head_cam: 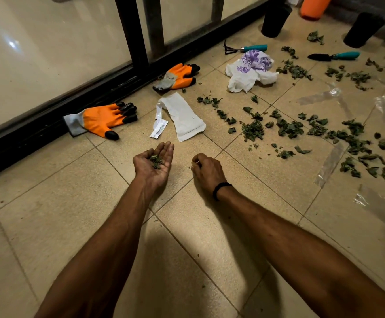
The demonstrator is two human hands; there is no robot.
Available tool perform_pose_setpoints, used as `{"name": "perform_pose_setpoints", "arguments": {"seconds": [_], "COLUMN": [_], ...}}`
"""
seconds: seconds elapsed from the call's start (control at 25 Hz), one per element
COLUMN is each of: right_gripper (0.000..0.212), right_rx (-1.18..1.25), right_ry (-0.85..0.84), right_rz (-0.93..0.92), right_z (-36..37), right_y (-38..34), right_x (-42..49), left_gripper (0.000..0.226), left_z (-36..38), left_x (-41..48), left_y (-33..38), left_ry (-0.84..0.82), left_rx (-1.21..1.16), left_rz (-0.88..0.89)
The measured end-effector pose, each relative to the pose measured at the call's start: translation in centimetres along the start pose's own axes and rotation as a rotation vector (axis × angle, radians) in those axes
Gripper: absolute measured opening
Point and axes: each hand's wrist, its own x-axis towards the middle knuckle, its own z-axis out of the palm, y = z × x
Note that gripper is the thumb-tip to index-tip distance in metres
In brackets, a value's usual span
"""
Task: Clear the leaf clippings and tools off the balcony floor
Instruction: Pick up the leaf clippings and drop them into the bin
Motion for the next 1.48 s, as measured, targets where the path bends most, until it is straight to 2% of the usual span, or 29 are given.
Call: {"name": "perform_pose_setpoints", "arguments": {"seconds": [0.28, 0.44, 0.52, 0.6, 0.68, 0.72, 0.88, 1.0, 1.08, 1.16, 1.28, 1.36, 1.48], "right_gripper": [0.021, 0.022, 0.017, 0.021, 0.023, 0.019, 0.018, 0.017, 0.015, 0.010, 0.010, 0.016, 0.025], "right_rx": [-0.289, -0.393, -0.280, 0.013, 0.271, 0.306, 0.048, 0.049, 0.091, 0.136, 0.138, 0.114, 0.075], "right_ry": [-0.104, -0.164, -0.080, -0.020, -0.032, -0.070, -0.069, -0.075, -0.063, -0.082, -0.206, -0.257, -0.216], "right_rz": [-0.154, -0.045, 0.094, 0.220, 0.181, 0.123, -0.063, -0.075, -0.047, 0.058, 0.241, 0.231, 0.135], "right_z": [0.8, -0.9, -2.7, -4.7, -6.2, -6.8, -6.6, -7.2, -8.2, -8.6, -8.0, -7.5, -6.2], "right_y": [-0.6, 0.4, 1.6, 1.8, 0.3, -0.9, -3.2, -2.2, -0.5, 2.3, 6.5, 7.9, 8.7], "right_x": [1.8, 2.2, 2.7, 2.8, 2.3, 1.8, 0.2, -1.4, -3.4, -6.0, -10.0, -12.1, -13.8], "left_gripper": [0.039, 0.039, 0.039, 0.040, 0.040, 0.039, 0.023, 0.022, 0.031, 0.038, 0.040, 0.040, 0.040], "left_z": [-0.7, -0.9, -1.0, -1.0, -0.8, -0.6, 0.3, 0.7, 0.7, 0.5, 0.2, 0.2, 0.3], "left_x": [0.3, 0.3, 0.4, 0.6, 0.6, 0.4, -0.2, -0.3, -0.4, -0.6, -0.8, -0.8, -1.0], "left_y": [0.3, -0.2, -0.8, -1.4, -2.3, -3.0, -6.6, -8.5, -8.8, -8.7, -8.7, -8.9, -9.8], "left_ry": [0.013, 0.014, 0.008, 0.003, 0.003, 0.001, 0.035, 0.006, -0.045, -0.069, -0.053, -0.047, -0.051], "left_rx": [0.013, 0.033, 0.056, 0.089, 0.119, 0.129, 0.206, 0.193, 0.167, 0.155, 0.158, 0.155, 0.180], "left_rz": [0.000, -0.027, -0.054, -0.080, -0.104, -0.112, -0.130, -0.167, -0.192, -0.214, -0.216, -0.217, -0.228]}}
